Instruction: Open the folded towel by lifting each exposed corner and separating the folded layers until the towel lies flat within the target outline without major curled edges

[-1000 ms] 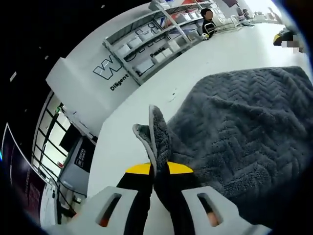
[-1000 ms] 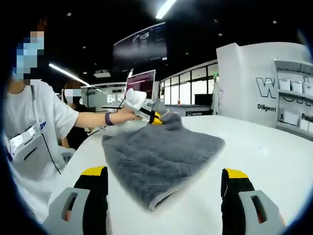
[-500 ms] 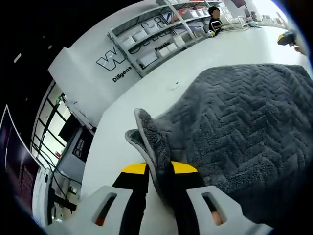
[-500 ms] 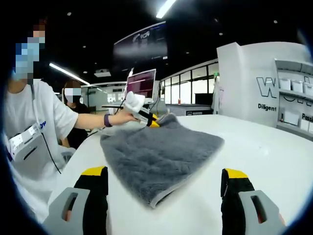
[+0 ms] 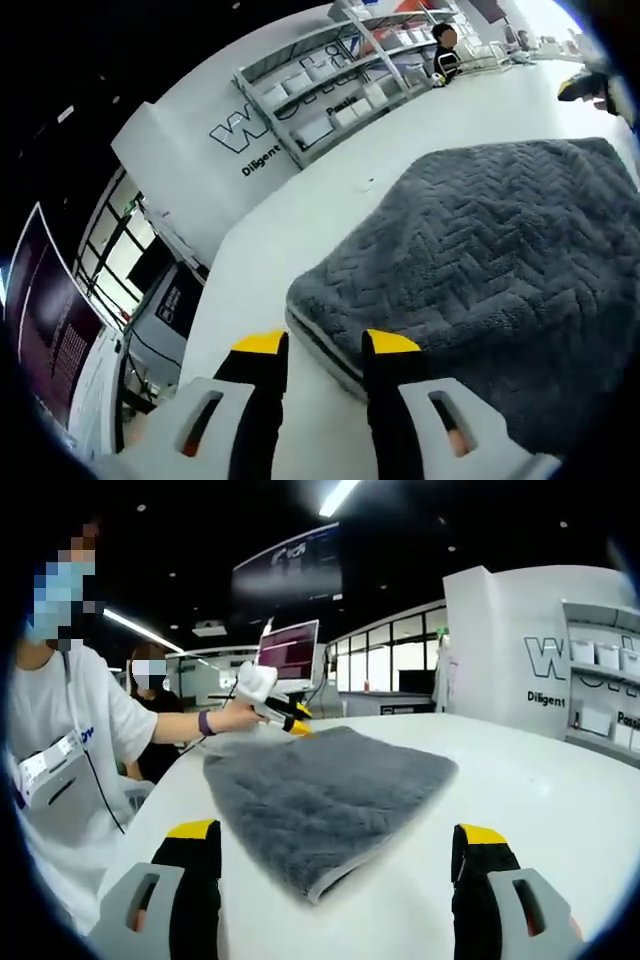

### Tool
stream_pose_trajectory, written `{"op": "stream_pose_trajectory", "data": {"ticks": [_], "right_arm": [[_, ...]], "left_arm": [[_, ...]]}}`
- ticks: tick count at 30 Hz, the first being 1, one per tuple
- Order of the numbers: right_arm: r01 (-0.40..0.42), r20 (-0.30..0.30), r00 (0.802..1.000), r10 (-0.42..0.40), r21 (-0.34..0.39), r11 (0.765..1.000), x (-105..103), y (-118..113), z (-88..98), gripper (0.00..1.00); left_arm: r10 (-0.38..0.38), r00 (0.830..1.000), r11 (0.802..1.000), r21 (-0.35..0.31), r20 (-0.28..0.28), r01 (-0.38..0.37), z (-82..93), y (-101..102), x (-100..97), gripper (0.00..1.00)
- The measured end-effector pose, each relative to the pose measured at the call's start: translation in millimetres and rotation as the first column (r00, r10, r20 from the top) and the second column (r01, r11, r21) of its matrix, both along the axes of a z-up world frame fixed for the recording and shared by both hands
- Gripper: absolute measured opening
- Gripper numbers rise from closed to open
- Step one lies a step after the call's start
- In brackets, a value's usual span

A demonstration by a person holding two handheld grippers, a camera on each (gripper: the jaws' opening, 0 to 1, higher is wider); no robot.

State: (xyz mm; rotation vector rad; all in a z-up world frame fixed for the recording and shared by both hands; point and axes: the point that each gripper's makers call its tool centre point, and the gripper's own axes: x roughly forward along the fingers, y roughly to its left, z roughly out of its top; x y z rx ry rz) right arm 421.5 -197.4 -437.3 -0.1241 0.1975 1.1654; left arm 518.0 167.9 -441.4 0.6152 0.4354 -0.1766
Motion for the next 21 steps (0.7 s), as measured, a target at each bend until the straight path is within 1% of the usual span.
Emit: {"op": "stream_pose_trajectory", "data": {"ticks": [4,6,7,9,10,11,12,13,14,15,16,17,19,21], "right_arm": [[-0.002,0.000,1.000,0.002,-0.007,1.000,-0.4,0.5,-1.4,0.98],[-0.002,-0.001,1.000,0.002,-0.010,1.000,0.2,0.2,-2.1,0.98],[-0.003,0.000,1.000,0.003,-0.011,1.000,0.2,0.3,-2.2,0.98],[-0.005,-0.001,1.000,0.005,-0.012,1.000,0.7,0.2,-2.4,0.98],[-0.006,-0.002,1.000,0.006,-0.014,1.000,0.6,0.4,-2.8,0.98],[-0.007,-0.001,1.000,0.007,-0.017,1.000,0.6,0.5,-3.2,0.98],[-0.007,0.000,1.000,0.007,-0.019,1.000,0.9,0.3,-3.4,0.98],[-0.008,-0.001,1.000,0.008,-0.020,1.000,1.1,0.2,-3.8,0.98],[-0.008,-0.004,1.000,0.008,-0.020,1.000,1.2,0.0,-4.2,0.98],[-0.008,-0.006,1.000,0.008,-0.020,1.000,1.5,-0.2,-4.7,0.98],[-0.006,-0.008,1.000,0.006,-0.022,1.000,1.6,-0.5,-5.4,0.98],[-0.005,-0.009,1.000,0.004,-0.025,1.000,1.9,-0.9,-6.2,0.98],[-0.005,-0.011,1.000,0.005,-0.027,1.000,1.7,-1.1,-6.9,0.98],[-0.005,-0.011,1.000,0.004,-0.029,1.000,1.7,-1.2,-7.3,0.98]], "left_arm": [[-0.034,0.999,0.998,-0.056,-0.005,0.034,0.6,-8.0,-15.1,0.34],[-0.058,0.998,0.992,-0.109,-0.005,0.057,0.9,-14.9,-20.9,0.37],[-0.071,0.997,0.987,-0.147,-0.003,0.070,1.9,-18.9,-24.3,0.38],[-0.126,0.992,0.956,-0.265,0.004,0.123,5.3,-33.1,-34.5,0.39],[-0.159,0.987,0.934,-0.320,0.019,0.157,8.7,-40.7,-38.8,0.39],[-0.174,0.984,0.909,-0.381,0.023,0.170,10.9,-46.1,-44.1,0.39],[-0.212,0.977,0.882,-0.423,0.035,0.207,14.0,-53.2,-49.1,0.40],[-0.256,0.965,0.850,-0.463,0.050,0.250,17.6,-61.8,-54.6,0.41],[-0.264,0.963,0.826,-0.505,0.049,0.252,19.0,-65.5,-59.9,0.43],[-0.288,0.956,0.806,-0.523,0.064,0.278,21.8,-70.1,-64.7,0.45],[-0.324,0.941,0.782,-0.533,0.094,0.323,26.4,-76.1,-69.9,0.47],[-0.334,0.936,0.770,-0.541,0.107,0.337,28.5,-78.7,-73.4,0.50],[-0.365,0.920,0.763,-0.521,0.141,0.383,32.4,-83.0,-85.1,0.53],[-0.377,0.914,0.756,-0.521,0.151,0.397,33.3,-84.4,-93.8,0.57]]}}
